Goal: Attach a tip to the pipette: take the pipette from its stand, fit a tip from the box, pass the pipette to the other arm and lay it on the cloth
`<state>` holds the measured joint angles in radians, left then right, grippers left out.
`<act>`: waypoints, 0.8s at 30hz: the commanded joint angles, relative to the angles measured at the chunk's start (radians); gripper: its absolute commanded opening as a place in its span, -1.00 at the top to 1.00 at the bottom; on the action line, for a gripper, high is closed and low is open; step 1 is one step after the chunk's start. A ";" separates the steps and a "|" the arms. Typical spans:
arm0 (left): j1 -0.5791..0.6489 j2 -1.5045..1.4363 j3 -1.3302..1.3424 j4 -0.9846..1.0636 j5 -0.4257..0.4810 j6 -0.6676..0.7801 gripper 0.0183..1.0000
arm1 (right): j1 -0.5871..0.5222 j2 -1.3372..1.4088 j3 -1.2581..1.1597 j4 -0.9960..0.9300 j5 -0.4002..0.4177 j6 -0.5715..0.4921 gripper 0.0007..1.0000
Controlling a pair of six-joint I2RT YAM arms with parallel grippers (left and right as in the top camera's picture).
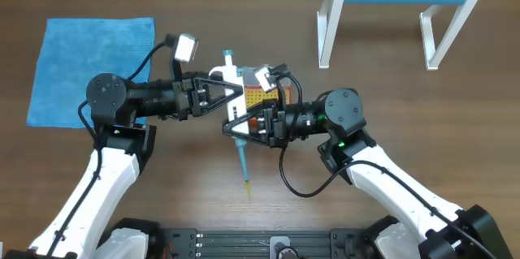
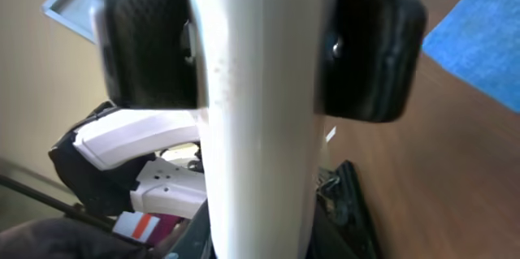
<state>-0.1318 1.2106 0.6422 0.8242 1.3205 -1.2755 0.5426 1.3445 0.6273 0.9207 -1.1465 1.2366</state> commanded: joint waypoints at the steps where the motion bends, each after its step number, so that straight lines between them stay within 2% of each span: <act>1: -0.043 0.013 0.005 0.006 -0.065 0.083 0.98 | 0.015 -0.025 0.018 0.024 -0.013 0.035 0.86; 16: -0.067 0.013 0.005 0.007 -0.072 0.084 0.98 | 0.015 -0.025 0.018 0.024 -0.014 0.035 0.86; 17: -0.067 0.012 0.005 0.007 -0.072 0.084 0.98 | 0.015 -0.025 0.018 0.024 -0.014 0.035 0.71; 18: -0.065 0.013 0.005 0.006 -0.071 0.084 0.98 | 0.015 -0.025 0.018 0.024 -0.014 0.035 0.11; 19: -0.064 0.013 0.005 0.006 -0.072 0.084 0.98 | 0.015 -0.025 0.018 0.024 -0.014 0.034 -0.74; 24: -0.042 0.013 0.005 0.006 -0.044 0.084 0.98 | 0.015 -0.025 0.018 0.024 -0.018 0.034 -0.75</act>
<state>-0.1860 1.2194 0.6422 0.8249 1.2644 -1.2263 0.5552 1.3342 0.6277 0.9394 -1.1545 1.2556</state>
